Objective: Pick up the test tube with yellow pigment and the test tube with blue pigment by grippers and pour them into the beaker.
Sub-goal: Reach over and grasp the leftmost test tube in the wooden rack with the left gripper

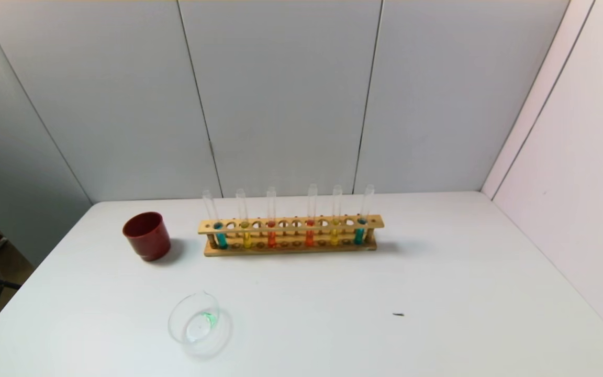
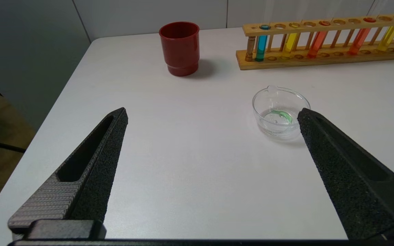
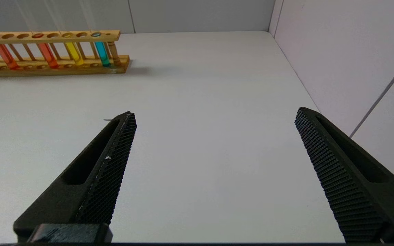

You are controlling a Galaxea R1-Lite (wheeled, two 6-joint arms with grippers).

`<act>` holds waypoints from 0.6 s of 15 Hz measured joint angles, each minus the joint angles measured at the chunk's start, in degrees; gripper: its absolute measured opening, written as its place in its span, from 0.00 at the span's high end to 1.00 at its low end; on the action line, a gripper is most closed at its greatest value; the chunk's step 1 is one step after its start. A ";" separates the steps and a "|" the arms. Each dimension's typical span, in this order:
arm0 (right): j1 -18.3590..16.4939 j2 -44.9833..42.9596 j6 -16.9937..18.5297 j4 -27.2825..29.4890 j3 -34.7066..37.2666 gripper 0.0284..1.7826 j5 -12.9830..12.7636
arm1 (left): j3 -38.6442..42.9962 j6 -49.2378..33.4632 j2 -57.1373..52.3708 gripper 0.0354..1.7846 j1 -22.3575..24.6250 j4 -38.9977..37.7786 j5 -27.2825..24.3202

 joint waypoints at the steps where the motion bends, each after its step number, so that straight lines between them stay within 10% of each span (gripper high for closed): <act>1: 0.00 0.00 -0.02 0.00 0.00 0.05 -0.02 | 0.00 0.00 0.00 0.02 0.00 0.00 -0.01; 9: 0.02 0.00 0.00 -0.01 -0.01 0.05 -0.02 | 0.00 1.00 0.00 0.02 0.00 0.15 -0.09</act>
